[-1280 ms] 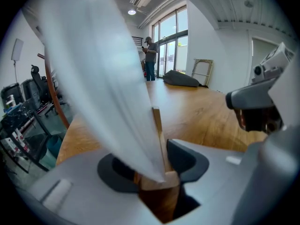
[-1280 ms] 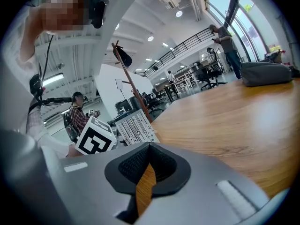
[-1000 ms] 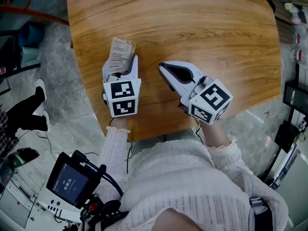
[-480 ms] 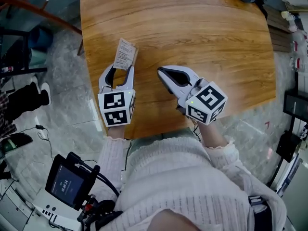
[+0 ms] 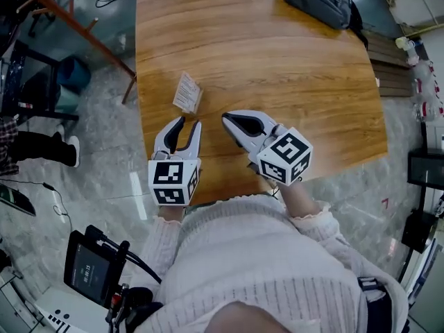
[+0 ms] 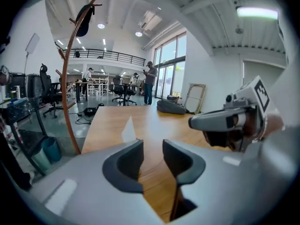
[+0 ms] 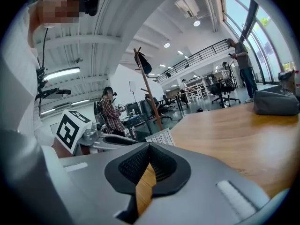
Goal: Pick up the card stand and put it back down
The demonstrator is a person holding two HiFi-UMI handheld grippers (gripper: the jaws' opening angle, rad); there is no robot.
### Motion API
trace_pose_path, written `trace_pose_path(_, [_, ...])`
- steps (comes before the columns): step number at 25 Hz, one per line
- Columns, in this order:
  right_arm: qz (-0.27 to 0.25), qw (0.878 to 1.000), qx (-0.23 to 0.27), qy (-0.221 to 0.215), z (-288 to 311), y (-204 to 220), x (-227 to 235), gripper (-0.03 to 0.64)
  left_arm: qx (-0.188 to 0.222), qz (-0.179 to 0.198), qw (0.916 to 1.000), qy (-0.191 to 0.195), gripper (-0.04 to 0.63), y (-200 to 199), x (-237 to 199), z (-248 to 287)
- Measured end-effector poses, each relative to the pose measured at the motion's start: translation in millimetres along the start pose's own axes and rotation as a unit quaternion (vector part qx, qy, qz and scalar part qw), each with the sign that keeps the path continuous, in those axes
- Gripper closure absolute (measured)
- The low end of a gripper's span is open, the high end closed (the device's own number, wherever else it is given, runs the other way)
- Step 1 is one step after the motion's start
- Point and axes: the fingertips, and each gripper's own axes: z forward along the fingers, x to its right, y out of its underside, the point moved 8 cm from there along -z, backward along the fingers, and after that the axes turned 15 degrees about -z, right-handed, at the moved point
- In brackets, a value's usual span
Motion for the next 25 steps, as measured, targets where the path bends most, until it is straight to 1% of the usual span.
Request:
trace_pose_path(8, [-0.021, 1.0, 0.012, 0.015, -17.5, -16.1, -4.6, 0.617, 0.048, 0.001, 0.9978, 0.047, 0.585, -21.2, 26.8, -19.0])
trace_pose_path(12, [-0.027, 0.999, 0.019, 0.022, -26.4, -19.1, -10.4, 0.617, 0.049, -0.005, 0.9958, 0.078, 0.586, -20.1, 36.6, -28.2])
trace_pose_path(14, [-0.03, 0.999, 0.028, 0.024, -28.5, -21.0, -11.9, 0.617, 0.044, -0.003, 0.9954, 0.085, 0.587, -18.5, 39.8, -29.2])
trace_pose_path(17, [-0.035, 0.999, 0.031, 0.022, -30.7, -20.7, -14.6, 0.617, 0.038, 0.004, 0.9952, 0.09, 0.588, -17.0, 44.4, -29.7])
trace_pose_path(25, [-0.049, 0.998, 0.017, 0.021, -32.0, -20.6, -20.2, 0.617, 0.025, -0.002, 0.9955, 0.091, 0.588, -11.4, 50.3, -30.9])
